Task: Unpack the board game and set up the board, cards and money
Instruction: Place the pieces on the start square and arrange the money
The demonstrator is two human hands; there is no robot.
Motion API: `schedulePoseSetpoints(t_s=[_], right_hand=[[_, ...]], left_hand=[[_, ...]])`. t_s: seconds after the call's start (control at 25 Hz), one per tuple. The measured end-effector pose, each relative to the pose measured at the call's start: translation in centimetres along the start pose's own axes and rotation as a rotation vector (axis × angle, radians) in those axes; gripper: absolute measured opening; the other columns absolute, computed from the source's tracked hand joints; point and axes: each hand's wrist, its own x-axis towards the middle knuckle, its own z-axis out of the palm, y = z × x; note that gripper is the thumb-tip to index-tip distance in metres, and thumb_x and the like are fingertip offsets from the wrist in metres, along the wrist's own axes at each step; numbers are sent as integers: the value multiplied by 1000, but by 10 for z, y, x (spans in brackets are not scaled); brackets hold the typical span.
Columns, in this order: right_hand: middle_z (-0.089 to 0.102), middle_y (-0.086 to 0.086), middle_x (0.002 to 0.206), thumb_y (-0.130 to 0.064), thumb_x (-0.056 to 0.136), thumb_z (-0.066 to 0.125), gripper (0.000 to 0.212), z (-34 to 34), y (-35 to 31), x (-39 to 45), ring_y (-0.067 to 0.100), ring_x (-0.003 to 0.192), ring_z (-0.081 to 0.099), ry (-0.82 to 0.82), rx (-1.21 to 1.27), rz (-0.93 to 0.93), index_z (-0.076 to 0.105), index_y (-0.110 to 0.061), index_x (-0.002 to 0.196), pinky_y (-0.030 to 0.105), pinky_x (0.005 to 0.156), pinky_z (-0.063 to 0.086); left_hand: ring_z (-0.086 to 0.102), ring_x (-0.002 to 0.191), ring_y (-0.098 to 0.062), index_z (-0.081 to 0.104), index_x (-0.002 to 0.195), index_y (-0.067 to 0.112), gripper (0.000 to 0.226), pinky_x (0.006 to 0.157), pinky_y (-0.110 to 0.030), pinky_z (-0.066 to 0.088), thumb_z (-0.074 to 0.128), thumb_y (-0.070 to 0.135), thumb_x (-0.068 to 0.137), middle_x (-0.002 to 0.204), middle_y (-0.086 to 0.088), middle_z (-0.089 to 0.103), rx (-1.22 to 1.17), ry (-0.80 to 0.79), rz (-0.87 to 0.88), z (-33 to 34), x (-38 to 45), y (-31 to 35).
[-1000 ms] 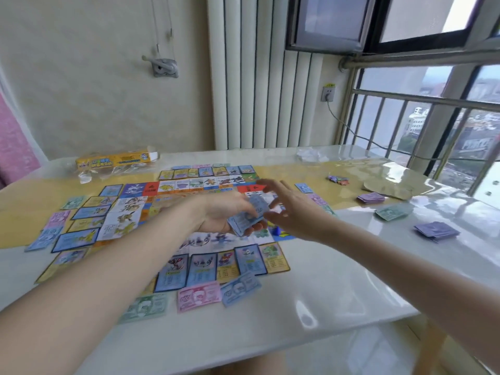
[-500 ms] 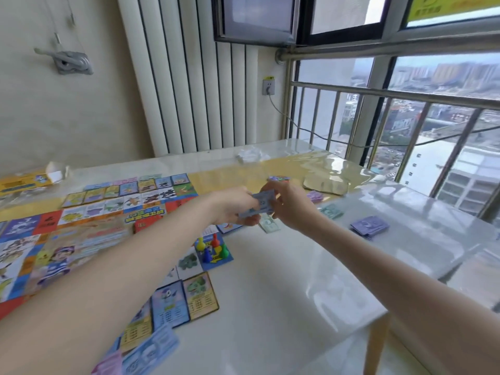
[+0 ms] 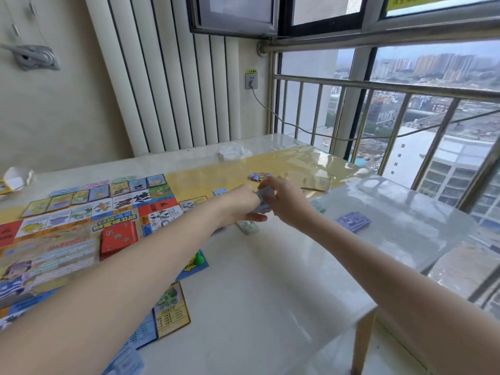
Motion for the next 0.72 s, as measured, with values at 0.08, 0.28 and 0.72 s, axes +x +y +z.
schedulePoseSetpoints(t_s=[0.08,0.28,0.72], right_hand=[[61,14,95,-5,87,55,24,-13,13,1,29,76,60,60,203,133,55,-3,111,29,58,47],[61,18,89,2,79,64,27,-45,51,3,10,54,53,90,391,375,60,4,105,16,48,45],[60,17,107,2,84,51,27,-70,131,11,31,100,55,18,-182,580,62,0,109,33,80,47]], left_hand=[[57,64,-14,48,119,-6,27,45,-15,50,40,1,95,105,-16,60,7,15,11,12,7,8],[65,78,-26,50,120,1,30,76,-37,58,46,17,95,119,-18,60,147,44,120,53,25,21],[48,122,-24,59,123,11,36,94,-26,38,40,6,92,134,-8,51,760,93,430,70,29,18]])
